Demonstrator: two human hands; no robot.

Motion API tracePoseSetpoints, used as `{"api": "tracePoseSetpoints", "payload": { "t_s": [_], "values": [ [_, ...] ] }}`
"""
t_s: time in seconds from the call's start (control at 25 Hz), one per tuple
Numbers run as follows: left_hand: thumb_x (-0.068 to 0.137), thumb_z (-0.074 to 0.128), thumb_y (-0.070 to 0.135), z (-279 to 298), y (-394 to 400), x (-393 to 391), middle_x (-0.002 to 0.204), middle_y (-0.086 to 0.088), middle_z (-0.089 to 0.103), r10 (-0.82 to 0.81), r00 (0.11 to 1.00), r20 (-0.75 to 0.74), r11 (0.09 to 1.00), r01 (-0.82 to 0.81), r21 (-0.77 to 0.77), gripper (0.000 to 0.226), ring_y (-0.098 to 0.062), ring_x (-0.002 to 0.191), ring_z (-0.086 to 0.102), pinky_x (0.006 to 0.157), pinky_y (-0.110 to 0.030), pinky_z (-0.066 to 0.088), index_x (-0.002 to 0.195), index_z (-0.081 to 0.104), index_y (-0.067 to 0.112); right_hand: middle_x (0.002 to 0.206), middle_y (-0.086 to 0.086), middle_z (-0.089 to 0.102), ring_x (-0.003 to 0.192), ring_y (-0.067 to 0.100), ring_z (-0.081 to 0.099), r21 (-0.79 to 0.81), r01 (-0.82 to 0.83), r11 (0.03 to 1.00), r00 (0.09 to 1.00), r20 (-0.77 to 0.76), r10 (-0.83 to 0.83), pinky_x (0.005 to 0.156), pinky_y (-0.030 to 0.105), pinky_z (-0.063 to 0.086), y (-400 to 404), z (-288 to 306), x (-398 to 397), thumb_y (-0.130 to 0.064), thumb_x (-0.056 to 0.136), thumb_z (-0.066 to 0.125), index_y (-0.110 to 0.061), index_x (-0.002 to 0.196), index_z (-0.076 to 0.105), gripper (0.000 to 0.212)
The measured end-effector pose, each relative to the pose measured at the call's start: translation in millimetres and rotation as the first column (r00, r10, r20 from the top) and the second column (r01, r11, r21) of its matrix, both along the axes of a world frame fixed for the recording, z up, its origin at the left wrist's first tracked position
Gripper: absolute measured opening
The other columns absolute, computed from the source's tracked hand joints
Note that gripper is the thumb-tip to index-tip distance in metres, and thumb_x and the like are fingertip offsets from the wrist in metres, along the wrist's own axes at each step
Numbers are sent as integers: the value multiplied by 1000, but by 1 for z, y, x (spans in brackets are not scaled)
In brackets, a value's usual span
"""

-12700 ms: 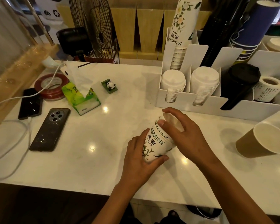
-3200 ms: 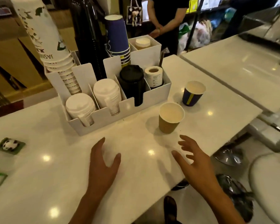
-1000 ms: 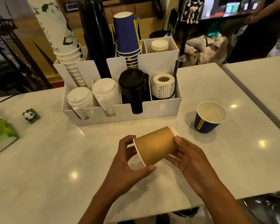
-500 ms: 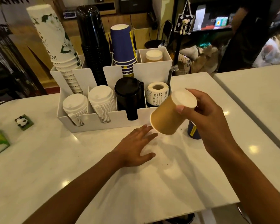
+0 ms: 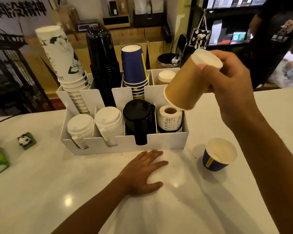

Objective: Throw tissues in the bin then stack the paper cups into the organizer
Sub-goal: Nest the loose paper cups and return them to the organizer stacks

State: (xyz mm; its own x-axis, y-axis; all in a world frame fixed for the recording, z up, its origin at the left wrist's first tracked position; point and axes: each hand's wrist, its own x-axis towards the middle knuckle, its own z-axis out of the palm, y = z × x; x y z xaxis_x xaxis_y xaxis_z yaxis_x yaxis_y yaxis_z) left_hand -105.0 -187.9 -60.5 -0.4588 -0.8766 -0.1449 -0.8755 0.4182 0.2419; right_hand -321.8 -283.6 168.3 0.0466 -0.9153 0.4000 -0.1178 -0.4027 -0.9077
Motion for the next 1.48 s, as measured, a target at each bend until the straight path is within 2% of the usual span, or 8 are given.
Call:
{"api": "tracePoseSetpoints", "payload": {
  "t_s": [0.24, 0.48, 0.68, 0.88, 1.04, 1.2, 1.36, 1.48],
  "values": [
    [90, 36, 72, 1, -2, 0, 168, 10, -2, 9, 1000, 3, 1000, -9, 15, 74, -11, 153, -8, 125, -43, 3, 154, 9, 47, 129, -7, 53, 114, 6, 55, -91, 36, 995, 996, -76, -43, 86, 18, 53, -69, 21, 28, -42, 88, 64, -22, 138, 46, 57],
    [91, 36, 72, 0, -6, 1, 167, 11, -10, -12, 1000, 5, 998, 12, 61, 74, -7, 151, -18, 121, -36, -9, 153, 2, 49, 131, -5, 54, 114, 9, 56, -116, 76, 990, 992, -90, -87, 85, 16, 54, -107, 11, 39, -44, 85, 68, -22, 135, 48, 58],
    [91, 37, 73, 2, -7, 3, 167, 13, -9, -3, 1000, -27, 996, 5, 84, 73, -6, 151, -17, 121, -34, -11, 153, 4, 51, 125, -9, 53, 109, 7, 56, -125, 86, 988, 984, -142, -104, 77, 8, 52, -122, -2, 46, -46, 84, 70, -22, 133, 48, 59],
    [90, 38, 73, 0, -7, 4, 167, 12, -7, -7, 999, -31, 998, 9, 67, 73, -6, 151, -15, 122, -35, -9, 153, 7, 50, 123, -11, 54, 111, 8, 54, -120, 43, 992, 953, -292, -77, 81, 16, 51, -127, -17, 50, -51, 82, 70, -24, 131, 50, 59],
    [91, 39, 72, -1, -7, 5, 168, 12, -5, -8, 999, -39, 998, 10, 55, 73, -6, 152, -14, 121, -33, -10, 153, 9, 49, 128, -7, 54, 110, 7, 49, -135, 41, 990, 919, -384, -90, 81, 13, 48, -125, -29, 56, -50, 83, 70, -23, 133, 49, 61],
    [91, 39, 72, -1, -8, 5, 168, 11, -6, -11, 1000, -27, 998, 13, 62, 74, -7, 151, -15, 120, -33, -11, 153, 8, 49, 130, 4, 55, 108, 10, 46, -227, 45, 973, 853, -499, -156, 77, 11, 38, -127, -36, 65, -51, 86, 61, -31, 137, 49, 55],
    [91, 39, 71, 1, -8, 4, 168, 10, -6, -17, 1000, -20, 997, 19, 70, 74, -8, 152, -14, 121, -35, -9, 154, 8, 47, 125, 12, 56, 114, 27, 52, -278, 6, 961, 751, -633, -188, 88, 35, 49, -131, -46, 68, -53, 90, 52, -32, 136, 51, 51],
    [92, 41, 70, 2, -8, 4, 168, 9, -5, -20, 1000, -18, 997, 21, 73, 74, -10, 152, -14, 121, -35, -9, 154, 9, 46, 132, 16, 55, 124, 36, 47, -262, 8, 965, 674, -712, -199, 97, 51, 46, -130, -52, 69, -50, 93, 47, -30, 139, 48, 51]
  ]
}}
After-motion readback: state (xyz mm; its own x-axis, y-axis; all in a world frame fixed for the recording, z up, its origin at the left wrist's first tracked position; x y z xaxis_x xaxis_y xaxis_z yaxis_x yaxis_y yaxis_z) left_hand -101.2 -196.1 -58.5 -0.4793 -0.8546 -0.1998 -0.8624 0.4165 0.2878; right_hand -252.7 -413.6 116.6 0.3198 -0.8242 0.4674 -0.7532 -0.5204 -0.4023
